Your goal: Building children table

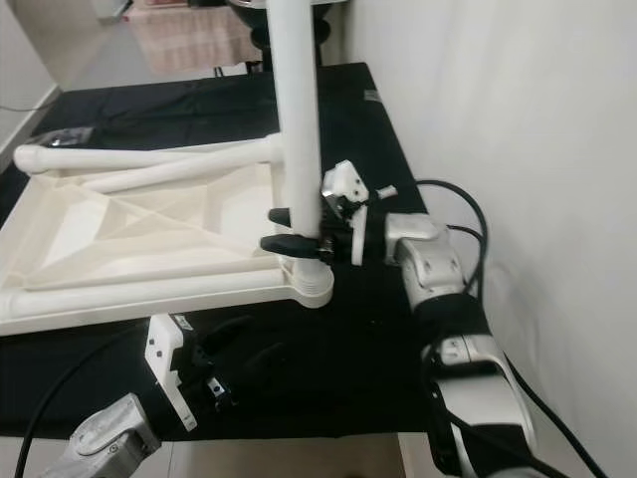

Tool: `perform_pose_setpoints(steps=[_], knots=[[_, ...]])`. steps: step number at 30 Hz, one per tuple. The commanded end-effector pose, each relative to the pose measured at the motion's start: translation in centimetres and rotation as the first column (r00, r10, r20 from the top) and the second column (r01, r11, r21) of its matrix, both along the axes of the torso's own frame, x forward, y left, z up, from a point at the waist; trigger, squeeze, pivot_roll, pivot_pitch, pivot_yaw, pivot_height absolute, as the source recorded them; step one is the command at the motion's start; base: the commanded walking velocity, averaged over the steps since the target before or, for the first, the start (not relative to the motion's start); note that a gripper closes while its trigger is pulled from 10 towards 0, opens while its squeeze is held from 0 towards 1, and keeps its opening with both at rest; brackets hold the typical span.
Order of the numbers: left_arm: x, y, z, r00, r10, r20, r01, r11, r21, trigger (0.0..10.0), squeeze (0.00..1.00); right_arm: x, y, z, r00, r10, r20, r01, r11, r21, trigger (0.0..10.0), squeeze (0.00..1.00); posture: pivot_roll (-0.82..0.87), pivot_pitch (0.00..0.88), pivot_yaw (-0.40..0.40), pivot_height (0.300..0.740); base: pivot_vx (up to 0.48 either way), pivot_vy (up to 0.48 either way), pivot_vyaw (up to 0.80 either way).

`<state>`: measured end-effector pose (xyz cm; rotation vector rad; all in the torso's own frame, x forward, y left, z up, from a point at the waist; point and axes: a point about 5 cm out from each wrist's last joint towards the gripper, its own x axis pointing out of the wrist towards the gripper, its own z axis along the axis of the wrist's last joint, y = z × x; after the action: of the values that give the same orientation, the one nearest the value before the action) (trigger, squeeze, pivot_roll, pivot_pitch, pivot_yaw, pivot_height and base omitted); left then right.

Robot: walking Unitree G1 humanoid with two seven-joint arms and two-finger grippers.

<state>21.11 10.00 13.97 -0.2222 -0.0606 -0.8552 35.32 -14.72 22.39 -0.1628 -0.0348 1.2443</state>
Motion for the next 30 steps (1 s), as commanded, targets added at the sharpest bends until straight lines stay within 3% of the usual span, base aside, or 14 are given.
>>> perform_pose_setpoints(steps=[1, 3, 4, 5, 7, 10, 11, 14, 15, 19, 20, 25, 26, 30], knots=[[-0.1, 0.4, -0.1, 1.0, 0.005, -0.005, -0.005, 1.0, 0.002, 10.0, 0.0, 0.0, -1.1, -0.8, 0.995, -0.091, -0.033, 0.091, 0.996, -0.008, 0.0, 0.0, -0.01, 0.188, 0.032, 0.74, 0.0, 0.0, 0.0], [-0.1, 0.6, 0.0, 1.0, 0.007, 0.0, -0.007, 1.0, 0.0, 10.0, 0.0, -0.3, -0.8, -3.0, 0.901, -0.429, -0.067, 0.429, 0.903, -0.016, 0.0, 0.0, -0.02, 0.194, 0.028, 0.74, 0.0, 0.0, 0.0], [-0.1, 0.7, 0.1, 1.0, 0.007, 0.003, -0.007, 1.0, -0.001, 10.0, 0.0, -1.9, 0.8, -5.2, 0.776, -0.611, -0.153, 0.619, 0.785, 0.004, 0.0, 0.0, -0.02, 0.202, 0.023, 0.74, 0.0, 0.0, 0.0], [-0.1, 0.7, 0.1, 1.0, 0.007, 0.003, -0.007, 1.0, -0.001, 10.0, 0.0, -1.9, 0.8, -5.2, 0.776, -0.611, -0.153, 0.619, 0.785, 0.004, 0.0, 0.0, -0.02, 0.202, 0.023, 0.74, 0.0, 0.0, 0.0], [0.0, 1.0, 0.2, 1.0, 0.008, 0.006, -0.008, 1.0, -0.003, 10.0, 0.0, -4.8, 3.4, -7.4, 0.645, -0.725, -0.241, 0.745, 0.667, -0.012, 0.0, 0.0, -0.03, 0.207, 0.054, 0.74, 0.0, 0.0, 0.0], [0.1, 1.0, 0.2, 1.0, 0.008, 0.007, -0.008, 1.0, -0.003, 10.0, 0.0, -5.7, 4.7, -7.8, 0.661, -0.709, -0.245, 0.73, 0.684, -0.012, 0.0, 0.0, -0.03, 0.207, 0.054, 0.74, 0.0, 0.0, 0.0], [0.3, 1.1, 0.1, 1.0, 0.001, 0.011, -0.001, 1.0, 0.005, 10.0, 0.0, -5.4, 6.2, -7.9, 0.769, -0.612, -0.185, 0.616, 0.787, -0.039, 0.0, 0.0, -0.02, 0.182, 0.038, 0.74, 0.0, 0.0, 0.0], [0.4, 1.0, 0.0, 1.0, -0.005, 0.013, 0.005, 1.0, 0.009, 10.0, 0.0, -5.0, 6.2, -7.7, 0.789, -0.592, -0.164, 0.593, 0.803, -0.048, 0.0, 0.0, -0.02, 0.182, 0.038, 0.74, 0.0, 0.0, 0.0], [0.4, 1.0, 0.0, 1.0, -0.008, 0.014, 0.008, 1.0, 0.011, 10.0, 0.0, -4.6, 6.1, -7.5, 0.79, -0.592, -0.157, 0.592, 0.804, -0.051, 10.0, 0.0, -0.02, 0.176, 0.039, 0.74, 0.0, 0.0, 0.0], [0.5, 1.1, -0.1, 1.0, 0.011, 0.018, -0.011, 1.0, 0.004, 10.0, 0.0, -3.5, 6.1, -5.5, 0.832, -0.532, -0.155, 0.541, 0.841, 0.021, 10.0, 0.0, -0.02, 0.166, 0.043, 0.74, 0.0, 0.0, 0.0], [0.5, 1.1, -0.1, 1.0, 0.012, 0.018, -0.012, 1.0, 0.002, 10.0, 0.0, -3.5, 6.2, -4.7, 0.864, -0.482, -0.146, 0.49, 0.871, 0.024, 10.0, 1.0, -0.02, 0.159, 0.045, 0.74, 0.0, 0.0, 0.0], [0.4, 1.0, -0.2, 1.0, 0.008, 0.015, -0.008, 1.0, -0.001, 10.0, 0.0, -3.4, 6.0, -2.9, 0.93, -0.357, -0.089, 0.361, 0.932, 0.036, 10.0, 1.0, -0.02, 0.155, 0.041, 0.74, 0.0, 0.0, 0.0], [0.3, 0.9, -0.3, 1.0, 0.001, 0.013, -0.001, 1.0, -0.002, 10.0, 0.0, -2.4, 5.2, -1.2, 0.978, -0.203, -0.041, 0.205, 0.977, 0.059, 10.0, 0.03, -0.01, 0.148, 0.04, 0.74, 0.0, 0.0, 0.0], [0.2, 0.8, -0.4, 1.0, -0.004, 0.012, 0.004, 1.0, -0.002, 10.0, 0.0, -1.2, 4.2, 0.2, 0.999, -0.036, -0.029, 0.038, 0.997, 0.065, 10.0, 0.0, 0.0, 0.14, 0.035, 0.74, 0.0, 0.0, 0.0]])
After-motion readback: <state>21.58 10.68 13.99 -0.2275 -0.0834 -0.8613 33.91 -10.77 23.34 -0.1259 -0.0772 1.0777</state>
